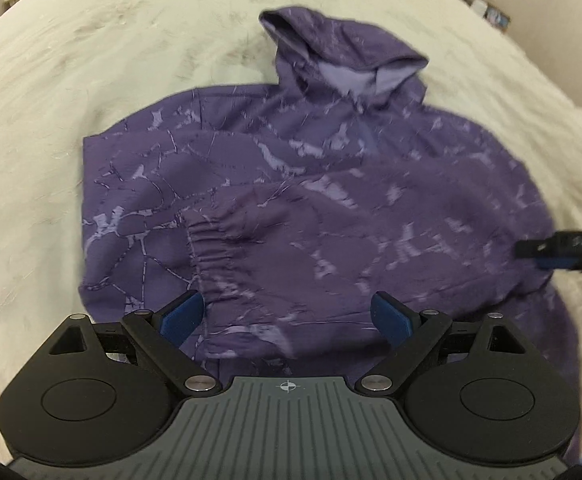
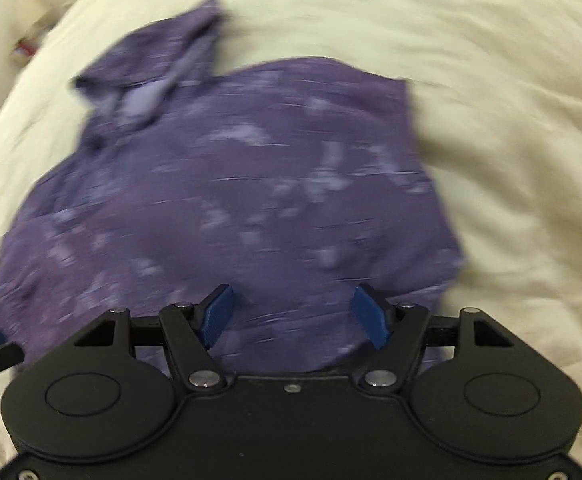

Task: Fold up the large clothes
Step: 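Move both tools toward the jacket's hood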

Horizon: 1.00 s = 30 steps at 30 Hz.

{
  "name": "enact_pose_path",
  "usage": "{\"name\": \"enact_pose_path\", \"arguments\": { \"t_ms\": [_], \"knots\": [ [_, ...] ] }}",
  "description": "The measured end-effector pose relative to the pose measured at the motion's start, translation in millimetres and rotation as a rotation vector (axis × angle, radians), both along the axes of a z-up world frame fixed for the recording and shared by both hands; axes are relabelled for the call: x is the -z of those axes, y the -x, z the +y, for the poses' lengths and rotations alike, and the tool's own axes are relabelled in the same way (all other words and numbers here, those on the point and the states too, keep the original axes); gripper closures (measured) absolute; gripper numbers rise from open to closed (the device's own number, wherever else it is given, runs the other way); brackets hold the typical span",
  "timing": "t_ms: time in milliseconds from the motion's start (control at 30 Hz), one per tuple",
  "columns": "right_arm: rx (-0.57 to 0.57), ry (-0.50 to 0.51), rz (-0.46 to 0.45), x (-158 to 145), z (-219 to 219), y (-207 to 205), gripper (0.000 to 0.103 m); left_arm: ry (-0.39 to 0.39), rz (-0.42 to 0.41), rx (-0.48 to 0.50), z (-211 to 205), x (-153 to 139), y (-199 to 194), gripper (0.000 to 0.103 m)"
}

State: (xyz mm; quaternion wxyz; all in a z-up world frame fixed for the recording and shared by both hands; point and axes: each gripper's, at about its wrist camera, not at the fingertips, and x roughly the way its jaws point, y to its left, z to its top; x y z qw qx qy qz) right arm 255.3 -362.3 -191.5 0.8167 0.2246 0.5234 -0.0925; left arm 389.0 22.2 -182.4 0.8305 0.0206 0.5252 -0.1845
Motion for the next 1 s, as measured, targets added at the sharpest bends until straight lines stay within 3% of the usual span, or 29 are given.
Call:
{"name": "enact_pose_path", "arguments": {
  "t_ms": [100, 200, 467, 733, 1000],
  "knots": [
    [0.019, -0.021, -0.001, 4, -12, 3, 0.033, -0.059, 0.036, -0.020, 0, 16, -9, 0.012],
    [-0.013, -0.006, 0.010, -4, -8, 2, 0.032, -0.068, 0.054, -0.028, 2, 21, -14, 0.012],
    [-0.132, -0.016, -0.085, -49, -8, -4, 0.027, 0.010, 0.000, -0.046, 11, -26, -35, 0.012],
    [-0.189, 0.005, -0.167, -76, -25, -74, 0.027, 0.018, -0.120, -0.023, -11, -64, -117, 0.012],
    [-0.205, 0.075, -0.201, -67, -28, -151, 0.025, -0.064, -0.204, 0.069, -54, -53, -184, 0.013]
  ]
}}
